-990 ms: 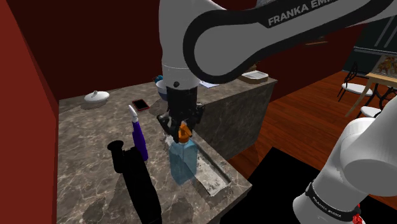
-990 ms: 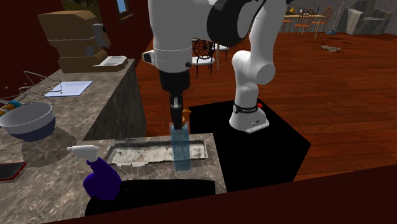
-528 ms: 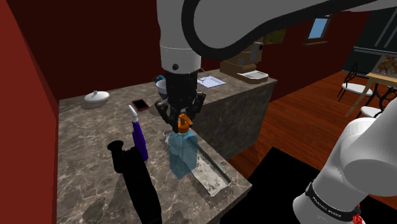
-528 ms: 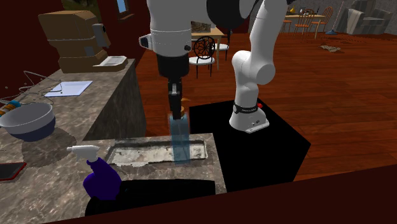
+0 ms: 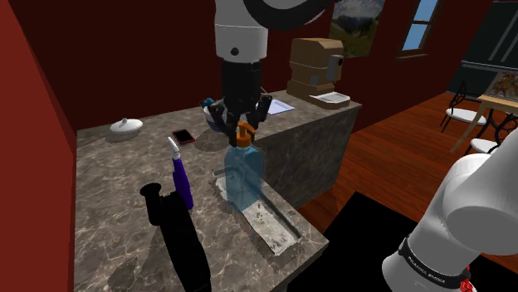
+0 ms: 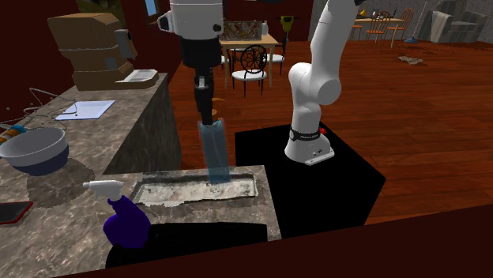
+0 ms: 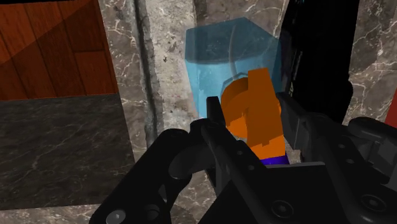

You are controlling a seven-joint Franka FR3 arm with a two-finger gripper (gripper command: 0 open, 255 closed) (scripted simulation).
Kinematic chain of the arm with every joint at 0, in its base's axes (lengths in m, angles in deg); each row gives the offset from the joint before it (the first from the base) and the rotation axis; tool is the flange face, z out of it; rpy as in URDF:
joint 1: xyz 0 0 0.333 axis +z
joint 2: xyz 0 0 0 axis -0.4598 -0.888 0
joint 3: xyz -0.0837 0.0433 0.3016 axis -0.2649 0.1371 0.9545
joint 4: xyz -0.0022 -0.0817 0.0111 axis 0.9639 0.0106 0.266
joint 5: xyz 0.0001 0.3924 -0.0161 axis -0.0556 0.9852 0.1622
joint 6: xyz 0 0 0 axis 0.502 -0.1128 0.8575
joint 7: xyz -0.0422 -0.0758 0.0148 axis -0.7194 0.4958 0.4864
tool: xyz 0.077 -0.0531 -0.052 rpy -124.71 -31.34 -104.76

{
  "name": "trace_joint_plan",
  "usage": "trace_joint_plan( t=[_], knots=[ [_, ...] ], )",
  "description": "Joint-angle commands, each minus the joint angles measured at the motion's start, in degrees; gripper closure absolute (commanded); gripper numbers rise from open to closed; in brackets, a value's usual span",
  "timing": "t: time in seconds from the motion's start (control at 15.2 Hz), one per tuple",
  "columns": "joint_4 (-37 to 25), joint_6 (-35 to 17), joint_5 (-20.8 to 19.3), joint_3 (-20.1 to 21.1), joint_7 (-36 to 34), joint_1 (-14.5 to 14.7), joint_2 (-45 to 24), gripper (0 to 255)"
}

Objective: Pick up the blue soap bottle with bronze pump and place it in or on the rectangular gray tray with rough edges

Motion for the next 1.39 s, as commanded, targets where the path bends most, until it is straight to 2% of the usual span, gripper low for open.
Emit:
trace_joint_plan(
  t=[0.0, 0.59, 1.32],
  knots=[
    [-2.29, 1.93, -0.60, -1.49, 2.16, -1.01, -0.53, 255],
    [-13.79, 9.46, -3.36, -6.86, 10.42, -5.17, -5.12, 255],
    [-4.33, 0.89, -2.97, -6.75, 10.67, -5.00, -4.18, 255]
  ],
)
